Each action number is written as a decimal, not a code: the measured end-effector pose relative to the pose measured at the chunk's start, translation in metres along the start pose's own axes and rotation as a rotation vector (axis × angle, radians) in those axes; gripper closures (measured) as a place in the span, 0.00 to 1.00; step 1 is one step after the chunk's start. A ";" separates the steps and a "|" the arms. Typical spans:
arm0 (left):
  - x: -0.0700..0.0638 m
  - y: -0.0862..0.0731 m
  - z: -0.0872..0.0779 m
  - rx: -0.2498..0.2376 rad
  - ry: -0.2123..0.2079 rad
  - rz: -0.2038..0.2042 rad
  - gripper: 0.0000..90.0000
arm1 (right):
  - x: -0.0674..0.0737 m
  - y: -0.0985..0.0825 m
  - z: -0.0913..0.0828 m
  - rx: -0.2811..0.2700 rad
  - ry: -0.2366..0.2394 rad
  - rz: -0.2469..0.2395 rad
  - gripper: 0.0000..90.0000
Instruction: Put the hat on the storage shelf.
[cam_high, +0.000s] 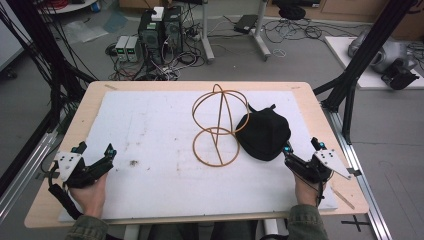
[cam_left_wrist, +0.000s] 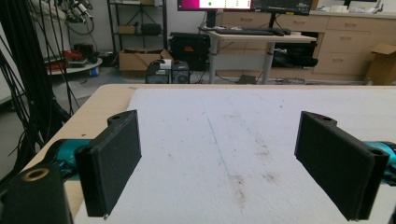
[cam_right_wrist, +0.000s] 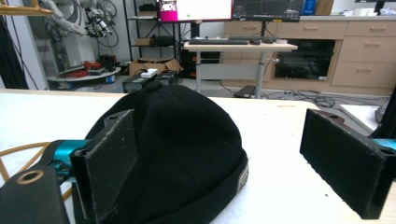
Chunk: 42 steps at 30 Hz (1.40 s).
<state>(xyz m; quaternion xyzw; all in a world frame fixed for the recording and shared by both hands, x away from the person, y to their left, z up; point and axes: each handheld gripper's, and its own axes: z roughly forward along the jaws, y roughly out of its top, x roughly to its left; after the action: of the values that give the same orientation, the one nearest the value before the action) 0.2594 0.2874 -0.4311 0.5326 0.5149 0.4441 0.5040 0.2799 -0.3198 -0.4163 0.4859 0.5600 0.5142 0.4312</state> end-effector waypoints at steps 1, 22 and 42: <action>0.000 0.000 0.000 0.001 0.000 -0.001 0.16 | 0.001 0.002 0.001 0.004 0.013 0.002 0.12; 0.000 -0.002 -0.001 0.018 -0.022 -0.012 0.18 | 0.007 0.012 0.013 0.075 0.100 -0.011 0.12; 0.002 -0.004 -0.003 0.036 -0.030 -0.013 0.19 | 0.035 0.014 0.048 0.213 0.145 -0.141 0.12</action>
<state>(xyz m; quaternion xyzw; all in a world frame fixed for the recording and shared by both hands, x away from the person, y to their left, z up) 0.2564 0.2899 -0.4350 0.5447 0.5189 0.4233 0.5048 0.3236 -0.2781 -0.4062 0.4497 0.6738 0.4541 0.3709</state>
